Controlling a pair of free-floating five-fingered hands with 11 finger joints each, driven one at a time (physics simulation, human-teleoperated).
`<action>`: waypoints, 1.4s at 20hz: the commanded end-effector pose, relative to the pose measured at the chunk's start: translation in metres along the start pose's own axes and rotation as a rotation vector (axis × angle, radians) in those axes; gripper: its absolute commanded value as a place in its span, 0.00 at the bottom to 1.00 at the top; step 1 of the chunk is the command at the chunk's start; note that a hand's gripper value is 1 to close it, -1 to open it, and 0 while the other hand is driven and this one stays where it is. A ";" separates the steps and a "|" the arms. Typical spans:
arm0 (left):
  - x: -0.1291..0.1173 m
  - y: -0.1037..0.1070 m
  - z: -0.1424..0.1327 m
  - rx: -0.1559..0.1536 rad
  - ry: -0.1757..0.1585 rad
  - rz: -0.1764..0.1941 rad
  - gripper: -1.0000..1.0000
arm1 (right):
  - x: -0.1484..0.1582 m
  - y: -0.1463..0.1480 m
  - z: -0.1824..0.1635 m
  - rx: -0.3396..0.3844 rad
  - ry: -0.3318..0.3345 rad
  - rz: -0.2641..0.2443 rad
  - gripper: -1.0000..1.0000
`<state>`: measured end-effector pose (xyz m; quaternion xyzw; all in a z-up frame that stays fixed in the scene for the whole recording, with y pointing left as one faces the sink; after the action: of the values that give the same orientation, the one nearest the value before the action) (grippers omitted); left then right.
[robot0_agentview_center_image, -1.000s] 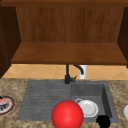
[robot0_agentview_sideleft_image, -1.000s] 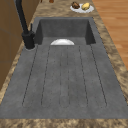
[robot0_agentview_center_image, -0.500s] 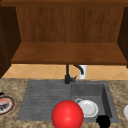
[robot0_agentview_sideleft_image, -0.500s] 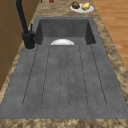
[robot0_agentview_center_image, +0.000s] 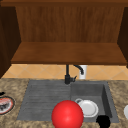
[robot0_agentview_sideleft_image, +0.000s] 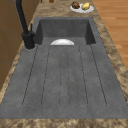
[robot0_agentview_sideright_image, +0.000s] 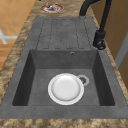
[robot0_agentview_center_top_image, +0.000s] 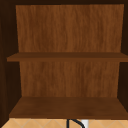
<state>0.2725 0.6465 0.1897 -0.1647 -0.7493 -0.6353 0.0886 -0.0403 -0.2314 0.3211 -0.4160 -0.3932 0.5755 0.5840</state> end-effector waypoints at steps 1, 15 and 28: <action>0.011 0.002 -0.004 0.009 0.065 0.041 0.00 | 0.000 0.000 0.000 0.000 0.000 0.000 0.50; 0.037 0.018 -0.007 0.003 0.072 0.098 0.00 | 0.000 0.000 0.000 0.000 0.000 0.000 0.50; 0.039 0.032 -0.020 -0.041 0.074 0.074 0.00 | 0.000 0.000 0.000 0.000 0.000 0.000 0.50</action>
<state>0.2463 0.6437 0.2265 -0.1778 -0.7364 -0.6426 0.1147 -0.0403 -0.2314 0.3211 -0.4160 -0.3932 0.5755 0.5840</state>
